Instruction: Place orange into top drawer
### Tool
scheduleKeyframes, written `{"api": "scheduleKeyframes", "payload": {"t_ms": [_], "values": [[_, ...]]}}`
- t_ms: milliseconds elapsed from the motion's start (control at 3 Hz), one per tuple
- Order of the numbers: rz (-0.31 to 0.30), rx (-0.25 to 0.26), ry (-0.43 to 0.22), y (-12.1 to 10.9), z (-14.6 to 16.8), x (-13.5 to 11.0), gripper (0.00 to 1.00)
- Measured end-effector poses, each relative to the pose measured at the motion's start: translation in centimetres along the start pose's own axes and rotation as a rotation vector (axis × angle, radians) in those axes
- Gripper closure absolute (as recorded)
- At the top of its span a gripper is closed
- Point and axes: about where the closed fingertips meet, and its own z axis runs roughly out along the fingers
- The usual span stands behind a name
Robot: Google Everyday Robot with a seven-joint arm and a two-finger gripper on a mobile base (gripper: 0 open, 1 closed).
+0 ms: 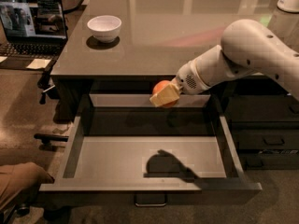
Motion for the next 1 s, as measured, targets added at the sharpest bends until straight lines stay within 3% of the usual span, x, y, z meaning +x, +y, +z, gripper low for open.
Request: {"api": "scheduleKeyframes", "payload": {"t_ms": [667, 1000], "values": [[-0.023, -0.020, 0.012, 0.4, 1.5, 0.2, 1.00], [-0.030, -0.075, 0.029, 1.7, 6.5, 2.7, 1.00]]}}
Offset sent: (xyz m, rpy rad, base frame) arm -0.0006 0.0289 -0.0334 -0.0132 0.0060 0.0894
